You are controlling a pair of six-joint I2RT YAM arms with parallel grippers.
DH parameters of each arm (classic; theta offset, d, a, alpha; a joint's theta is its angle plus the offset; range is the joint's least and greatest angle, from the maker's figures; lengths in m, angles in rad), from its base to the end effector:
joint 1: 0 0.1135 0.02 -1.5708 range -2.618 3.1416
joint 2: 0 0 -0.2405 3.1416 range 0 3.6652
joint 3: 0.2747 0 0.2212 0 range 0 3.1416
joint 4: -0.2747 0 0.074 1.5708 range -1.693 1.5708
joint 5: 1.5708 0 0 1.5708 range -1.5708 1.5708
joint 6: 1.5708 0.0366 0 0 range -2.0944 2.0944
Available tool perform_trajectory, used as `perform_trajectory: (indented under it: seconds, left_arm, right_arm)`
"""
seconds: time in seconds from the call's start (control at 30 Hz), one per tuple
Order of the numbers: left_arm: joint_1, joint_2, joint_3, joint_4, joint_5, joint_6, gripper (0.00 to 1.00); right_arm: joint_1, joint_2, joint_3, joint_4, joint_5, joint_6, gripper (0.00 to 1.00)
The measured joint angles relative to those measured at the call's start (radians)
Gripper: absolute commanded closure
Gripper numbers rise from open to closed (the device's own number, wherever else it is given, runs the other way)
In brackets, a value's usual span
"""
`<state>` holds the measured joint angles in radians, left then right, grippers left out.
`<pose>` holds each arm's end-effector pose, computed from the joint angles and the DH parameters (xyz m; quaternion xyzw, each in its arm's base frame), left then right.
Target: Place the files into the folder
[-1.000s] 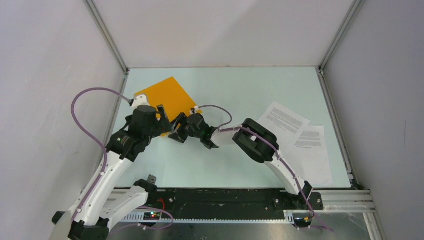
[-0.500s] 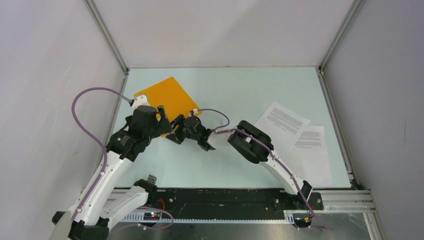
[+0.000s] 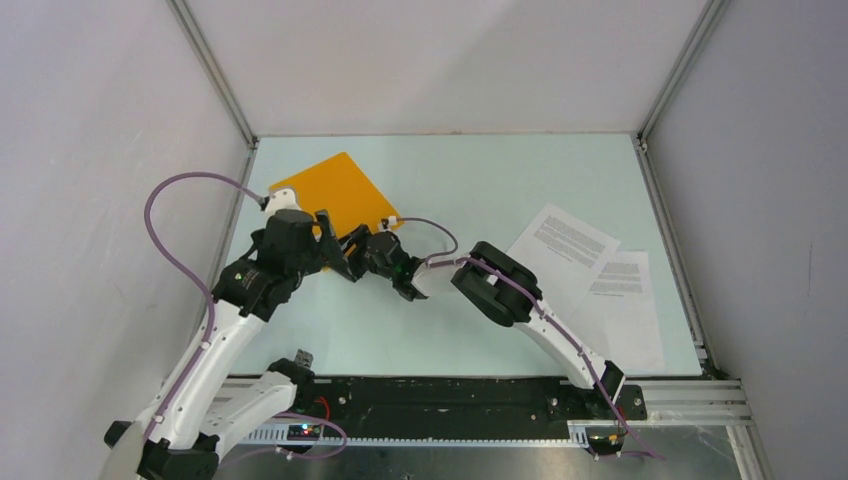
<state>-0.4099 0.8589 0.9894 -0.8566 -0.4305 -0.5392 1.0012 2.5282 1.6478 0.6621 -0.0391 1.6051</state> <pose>0.1403 -0.0443 0.3116 -0.1449 0.8836 -0.0097 0.4452 0.2719 0.4273 0.1021 0.2202 0.7481 0.6075 0.1508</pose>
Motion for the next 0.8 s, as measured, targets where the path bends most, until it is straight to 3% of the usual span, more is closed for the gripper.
perform_trajectory:
  seconds: [0.3, 0.47, 0.7, 0.8]
  left_arm:
    - [0.0, 0.014, 0.002, 0.0, 0.0, 0.009, 0.02]
    - [0.0, 0.022, 0.003, -0.001, 0.005, 0.009, 0.02]
    - [0.0, 0.036, 0.02, -0.006, 0.015, 0.009, 0.02]
    - [0.006, 0.045, 0.027, -0.009, 0.018, 0.006, 0.02]
  right_arm:
    - [-0.02, 0.006, 0.0, 0.005, 0.051, 0.017, 0.44]
    - [-0.032, 0.015, 0.0, -0.005, 0.061, 0.017, 0.62]
    - [-0.061, 0.027, -0.004, -0.011, 0.058, -0.014, 0.99]
    - [-0.079, 0.028, -0.011, -0.003, 0.047, -0.045, 1.0]
